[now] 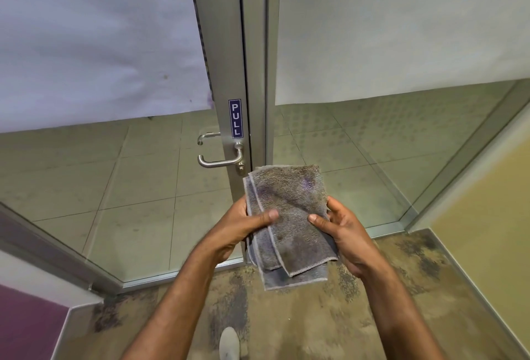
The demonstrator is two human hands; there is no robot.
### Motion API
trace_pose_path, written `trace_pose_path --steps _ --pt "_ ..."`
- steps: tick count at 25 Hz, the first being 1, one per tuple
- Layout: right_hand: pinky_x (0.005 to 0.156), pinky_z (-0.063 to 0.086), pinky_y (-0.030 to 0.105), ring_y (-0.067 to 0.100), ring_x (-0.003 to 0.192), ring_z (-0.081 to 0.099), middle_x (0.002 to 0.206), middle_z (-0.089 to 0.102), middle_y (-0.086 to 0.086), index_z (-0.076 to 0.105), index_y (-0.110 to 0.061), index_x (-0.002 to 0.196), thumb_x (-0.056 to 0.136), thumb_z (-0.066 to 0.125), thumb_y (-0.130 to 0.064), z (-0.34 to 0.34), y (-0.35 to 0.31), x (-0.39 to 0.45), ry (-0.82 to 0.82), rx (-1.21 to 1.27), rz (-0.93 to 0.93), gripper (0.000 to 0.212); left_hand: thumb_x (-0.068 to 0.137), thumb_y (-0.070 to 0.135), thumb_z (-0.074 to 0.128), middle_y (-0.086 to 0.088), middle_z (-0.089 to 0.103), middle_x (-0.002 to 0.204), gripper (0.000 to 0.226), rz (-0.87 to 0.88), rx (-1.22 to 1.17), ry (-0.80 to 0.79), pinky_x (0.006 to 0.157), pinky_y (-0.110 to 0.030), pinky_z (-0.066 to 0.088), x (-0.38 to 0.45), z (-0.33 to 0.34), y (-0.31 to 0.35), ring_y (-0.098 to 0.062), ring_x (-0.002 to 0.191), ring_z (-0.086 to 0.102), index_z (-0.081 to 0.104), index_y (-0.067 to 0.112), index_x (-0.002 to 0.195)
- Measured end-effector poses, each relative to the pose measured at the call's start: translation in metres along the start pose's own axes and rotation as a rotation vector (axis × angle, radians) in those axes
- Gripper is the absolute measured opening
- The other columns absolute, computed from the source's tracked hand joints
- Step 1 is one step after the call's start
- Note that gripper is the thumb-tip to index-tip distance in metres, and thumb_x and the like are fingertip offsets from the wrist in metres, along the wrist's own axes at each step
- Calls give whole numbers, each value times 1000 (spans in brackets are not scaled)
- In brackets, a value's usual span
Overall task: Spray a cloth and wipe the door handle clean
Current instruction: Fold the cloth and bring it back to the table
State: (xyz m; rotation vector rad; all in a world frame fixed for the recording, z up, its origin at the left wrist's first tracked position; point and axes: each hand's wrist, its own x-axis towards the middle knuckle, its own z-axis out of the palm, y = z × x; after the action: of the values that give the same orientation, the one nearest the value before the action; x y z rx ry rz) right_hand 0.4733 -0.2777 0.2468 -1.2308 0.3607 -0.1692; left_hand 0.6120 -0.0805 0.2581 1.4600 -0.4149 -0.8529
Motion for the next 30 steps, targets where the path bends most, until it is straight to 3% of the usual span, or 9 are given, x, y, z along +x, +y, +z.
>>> trace_pose_path --steps 2,7,10,13,18,21,24,28,30 --pt "112 49 47 30 128 65 135 71 12 59 -9 138 97 59 8 -5 1 -3 17 15 -8 44 83 10 80 -5 72 127 62 -21 23 -93 99 -36 58 -5 -2 -3 -23 118 69 53 17 138" --pt "97 60 39 29 117 70 131 72 17 63 -8 132 89 68 0 -10 3 -11 73 136 9 44 89 -11 66 -6 76 120 38 97 -52 4 96 -26 57 -12 15 -1 -20 114 70 67 8 123" --pt "89 64 43 33 108 71 131 69 25 62 -4 128 87 74 -10 -11 18 -16 187 379 110 44 89 -5 69 -16 74 117 25 130 -172 55 100 -40 57 -16 31 -2 -31 114 69 74 2 112" --pt "88 64 49 36 105 72 129 67 27 61 -2 131 95 74 -24 0 41 -32 108 750 218 44 86 -4 70 -19 73 119 21 193 -237 100 101 -48 56 -17 46 -2 -37 115 68 77 2 105" --pt "106 54 52 41 123 66 144 59 28 47 1 151 99 58 -59 24 58 -69 -9 983 186 80 73 -23 46 -4 75 120 58 449 74 48 105 -45 52 -23 58 1 -25 122 66 80 24 72" --pt "121 33 60 43 141 50 153 51 26 47 -3 152 97 60 -59 15 39 -90 132 847 63 79 61 -18 38 9 71 127 64 610 472 -23 108 -33 49 -32 60 -7 -14 128 61 82 24 82" --pt "117 38 63 41 137 56 146 60 21 53 -12 148 94 70 -46 23 33 -114 290 514 -49 67 64 -20 40 13 61 142 70 668 631 -149 112 -29 45 -45 66 -14 -9 137 52 81 27 96" --pt "100 57 48 33 123 68 135 71 12 53 -15 143 94 71 -13 47 45 -146 551 361 -190 52 86 -17 51 16 23 167 70 569 627 -450 111 -13 37 -76 68 -25 0 151 28 67 33 132" --pt "94 60 42 29 120 70 134 72 9 56 -16 140 97 65 -4 50 52 -165 661 338 -199 46 90 -12 58 20 16 169 77 429 428 -552 107 -18 44 -90 59 -37 -5 149 36 47 35 150"
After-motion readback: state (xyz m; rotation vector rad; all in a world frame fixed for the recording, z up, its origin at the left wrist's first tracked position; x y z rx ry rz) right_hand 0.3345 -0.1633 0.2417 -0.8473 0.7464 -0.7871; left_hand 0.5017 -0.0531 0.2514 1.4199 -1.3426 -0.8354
